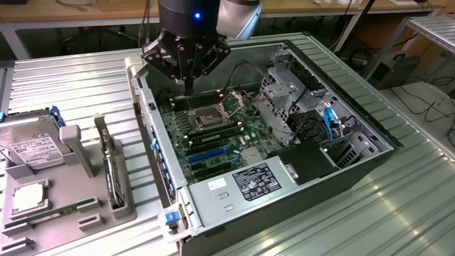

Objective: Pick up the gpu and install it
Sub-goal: 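Reach for the gpu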

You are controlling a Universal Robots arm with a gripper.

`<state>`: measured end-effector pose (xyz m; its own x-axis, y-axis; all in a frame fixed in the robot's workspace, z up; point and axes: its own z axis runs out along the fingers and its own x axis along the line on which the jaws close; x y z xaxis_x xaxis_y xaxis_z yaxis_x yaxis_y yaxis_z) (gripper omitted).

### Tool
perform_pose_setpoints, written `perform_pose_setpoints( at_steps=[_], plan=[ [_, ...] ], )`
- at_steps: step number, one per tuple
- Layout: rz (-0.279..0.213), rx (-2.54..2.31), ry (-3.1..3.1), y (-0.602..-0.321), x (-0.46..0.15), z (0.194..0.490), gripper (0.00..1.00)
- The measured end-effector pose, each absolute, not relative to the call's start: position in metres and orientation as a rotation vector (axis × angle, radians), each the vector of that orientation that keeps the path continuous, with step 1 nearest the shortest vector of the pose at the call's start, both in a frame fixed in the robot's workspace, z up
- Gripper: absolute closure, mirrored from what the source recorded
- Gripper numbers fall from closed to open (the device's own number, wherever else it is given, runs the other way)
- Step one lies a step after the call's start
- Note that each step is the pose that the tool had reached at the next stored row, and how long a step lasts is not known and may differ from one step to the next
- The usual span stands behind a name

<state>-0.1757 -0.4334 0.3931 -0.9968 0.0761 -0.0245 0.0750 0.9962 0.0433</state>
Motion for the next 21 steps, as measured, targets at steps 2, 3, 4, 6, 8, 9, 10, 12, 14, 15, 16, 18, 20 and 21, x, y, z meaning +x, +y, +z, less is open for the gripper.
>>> perform_pose_setpoints(
  at_steps=[2,3,4,6,8,9,10,12,14,15,16,18,20,21],
  plan=[
    [0.064,0.118,3.112,-0.435,-0.184,0.393,0.89],
    [0.063,0.118,3.113,-0.436,-0.188,0.393,0.89],
    [0.062,0.118,3.113,-0.437,-0.192,0.393,0.89],
    [0.059,0.118,3.112,-0.438,-0.202,0.392,0.89],
    [0.053,0.118,3.112,-0.439,-0.216,0.392,0.89],
    [0.051,0.118,3.112,-0.440,-0.219,0.391,0.89],
    [0.047,0.118,3.112,-0.440,-0.227,0.391,0.89],
    [0.041,0.117,3.112,-0.441,-0.236,0.390,0.89],
    [0.036,0.118,3.112,-0.442,-0.247,0.389,0.89],
    [0.033,0.118,3.112,-0.442,-0.252,0.388,0.89],
    [0.031,0.117,3.112,-0.442,-0.256,0.388,0.89],
    [0.024,0.118,3.112,-0.443,-0.271,0.386,0.89],
    [0.021,0.117,3.112,-0.444,-0.281,0.385,0.89],
    [0.019,0.117,3.112,-0.444,-0.287,0.383,0.89]
  ],
)
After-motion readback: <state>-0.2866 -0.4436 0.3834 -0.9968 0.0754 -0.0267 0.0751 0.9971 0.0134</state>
